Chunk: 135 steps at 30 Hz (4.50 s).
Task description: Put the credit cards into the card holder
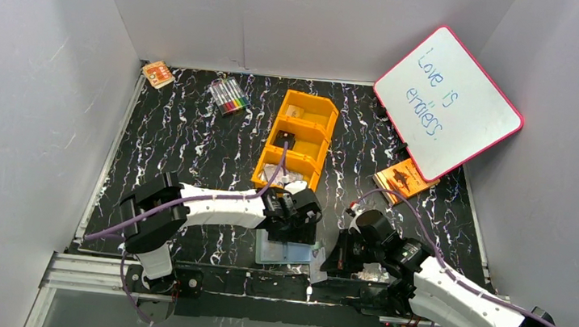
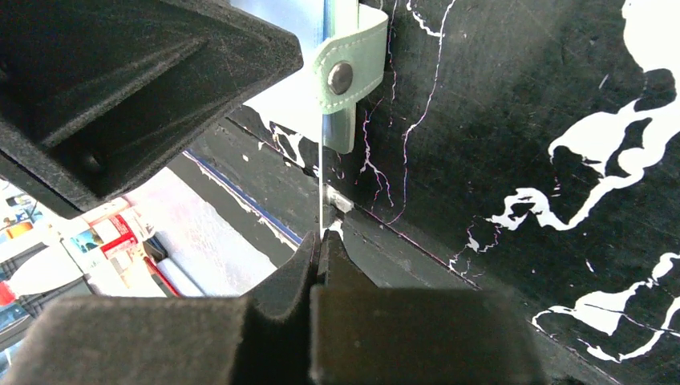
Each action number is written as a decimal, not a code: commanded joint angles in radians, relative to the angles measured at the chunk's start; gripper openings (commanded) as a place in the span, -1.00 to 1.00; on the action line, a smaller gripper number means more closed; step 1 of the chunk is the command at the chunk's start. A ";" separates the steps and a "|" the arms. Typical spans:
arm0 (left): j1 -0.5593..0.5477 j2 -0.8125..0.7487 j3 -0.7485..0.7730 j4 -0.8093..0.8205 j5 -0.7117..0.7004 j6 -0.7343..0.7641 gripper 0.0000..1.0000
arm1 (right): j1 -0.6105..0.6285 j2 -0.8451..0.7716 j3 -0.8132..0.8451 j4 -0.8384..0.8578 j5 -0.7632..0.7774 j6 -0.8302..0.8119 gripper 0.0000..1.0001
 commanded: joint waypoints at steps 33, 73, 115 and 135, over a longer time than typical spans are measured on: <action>-0.059 0.288 0.073 -0.232 -0.113 0.127 -0.98 | -0.004 -0.053 0.053 -0.075 0.050 -0.040 -1.00; -0.059 0.259 0.038 -0.220 -0.128 0.077 -1.00 | -0.005 -0.074 0.065 0.030 -0.016 0.070 -1.00; -0.059 0.253 0.055 -0.224 -0.122 0.069 -1.00 | -0.004 0.102 0.008 0.200 -0.107 0.126 -1.00; -0.059 0.155 0.189 -0.335 -0.188 0.124 0.01 | -0.007 0.376 0.047 0.386 -0.130 0.060 -1.00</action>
